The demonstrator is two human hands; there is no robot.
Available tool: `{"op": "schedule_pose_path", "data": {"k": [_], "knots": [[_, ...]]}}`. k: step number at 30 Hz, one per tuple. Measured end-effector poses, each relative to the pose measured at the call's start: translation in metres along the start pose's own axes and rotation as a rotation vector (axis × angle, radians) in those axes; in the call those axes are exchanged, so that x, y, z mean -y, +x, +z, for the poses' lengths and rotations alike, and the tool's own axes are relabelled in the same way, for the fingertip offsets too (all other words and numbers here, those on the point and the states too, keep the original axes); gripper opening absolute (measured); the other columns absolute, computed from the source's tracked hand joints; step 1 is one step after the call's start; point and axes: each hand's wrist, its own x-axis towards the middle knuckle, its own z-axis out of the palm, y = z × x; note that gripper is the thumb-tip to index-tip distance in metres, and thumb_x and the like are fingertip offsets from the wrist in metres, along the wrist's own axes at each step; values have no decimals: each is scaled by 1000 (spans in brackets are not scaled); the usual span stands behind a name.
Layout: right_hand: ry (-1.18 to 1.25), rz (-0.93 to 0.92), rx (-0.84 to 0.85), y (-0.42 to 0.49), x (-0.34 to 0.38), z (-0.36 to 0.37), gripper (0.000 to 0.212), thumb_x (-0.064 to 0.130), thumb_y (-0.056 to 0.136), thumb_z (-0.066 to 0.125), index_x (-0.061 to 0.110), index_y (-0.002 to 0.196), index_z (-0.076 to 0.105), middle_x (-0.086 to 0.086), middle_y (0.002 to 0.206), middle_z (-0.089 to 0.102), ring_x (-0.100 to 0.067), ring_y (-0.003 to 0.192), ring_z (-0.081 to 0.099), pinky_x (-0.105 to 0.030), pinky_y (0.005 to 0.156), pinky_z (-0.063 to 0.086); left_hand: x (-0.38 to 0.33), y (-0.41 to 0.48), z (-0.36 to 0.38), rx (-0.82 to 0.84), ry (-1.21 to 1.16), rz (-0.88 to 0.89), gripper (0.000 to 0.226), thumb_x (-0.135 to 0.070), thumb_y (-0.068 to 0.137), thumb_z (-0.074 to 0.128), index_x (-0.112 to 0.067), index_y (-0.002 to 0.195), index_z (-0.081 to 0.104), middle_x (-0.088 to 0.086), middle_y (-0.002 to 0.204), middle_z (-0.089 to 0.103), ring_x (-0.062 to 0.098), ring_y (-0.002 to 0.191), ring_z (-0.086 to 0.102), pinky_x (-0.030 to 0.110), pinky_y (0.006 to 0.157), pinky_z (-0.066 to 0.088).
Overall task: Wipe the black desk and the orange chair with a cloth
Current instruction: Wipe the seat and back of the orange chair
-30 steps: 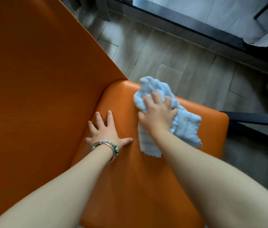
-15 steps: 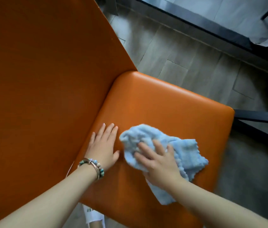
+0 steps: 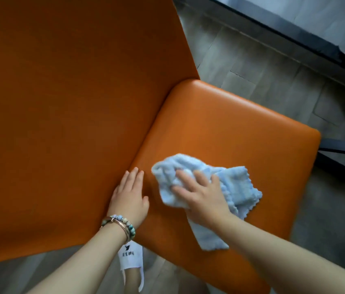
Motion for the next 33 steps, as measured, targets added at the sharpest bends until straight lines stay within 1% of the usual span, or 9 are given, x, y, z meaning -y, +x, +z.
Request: {"op": "schedule_pose_path", "data": {"k": [3,8,12,16,18,21,23,30,33], "knots": [[-23,-61,-56,0,-16,-12,28,20,65,49,25,84,69,-1,116,67,-28,81,59,-32,59,37,9,-7,1,88,95,27,69,-22,96,39,-17,149,-4,-1,156,-17,16,145,-13,32,117,7],[-46,817,3,66,-50,-31,47,27,77,61,28,123,54,0,151,30,-35,125,36,-53,94,34,15,-13,3,130,168,37,70,-28,98,37,-18,148,-11,1,155,-23,18,144,-17,35,117,-1],[-82,310,-24,41,6,-6,52,26,50,76,26,101,67,-6,134,55,-32,108,45,-49,73,46,14,-23,9,154,220,63,74,-40,97,35,-17,148,-13,4,154,-24,21,143,-20,36,117,-4],[-44,-290,48,14,-3,1,41,26,61,50,31,96,69,-3,125,62,-27,97,46,-37,64,44,16,-29,12,169,231,114,78,-44,95,39,-16,149,-9,4,155,-21,22,143,-20,36,116,-7],[-109,-126,-16,32,-30,-10,45,30,63,44,29,103,65,-6,127,61,-32,100,50,-44,67,49,19,-33,16,192,273,140,77,-46,96,35,-17,148,-13,4,154,-24,22,142,-21,37,116,-8],[-85,570,-32,66,-60,-33,43,28,75,57,29,119,58,-2,148,37,-37,122,41,-52,88,41,19,-39,24,216,309,153,76,-46,97,32,-16,147,-17,5,153,-27,22,142,-23,39,117,-7],[-81,762,31,66,-52,-34,49,26,79,60,31,126,50,1,154,22,-35,130,29,-54,97,32,19,-41,26,227,328,164,77,-47,97,32,-15,146,-18,6,153,-28,24,141,-24,39,117,-8],[-148,-153,-12,8,-21,-3,46,27,60,45,29,102,64,-4,127,61,-33,97,57,-37,66,40,31,-45,22,213,295,256,69,-18,98,33,-19,147,-16,1,154,-26,21,141,-24,37,117,-9],[-199,310,-97,37,-42,-22,45,29,67,49,24,111,59,-6,135,54,-38,103,56,-45,74,44,34,-52,22,198,262,250,81,7,87,32,-20,147,-15,0,154,-25,18,141,-24,35,119,-6]]}}
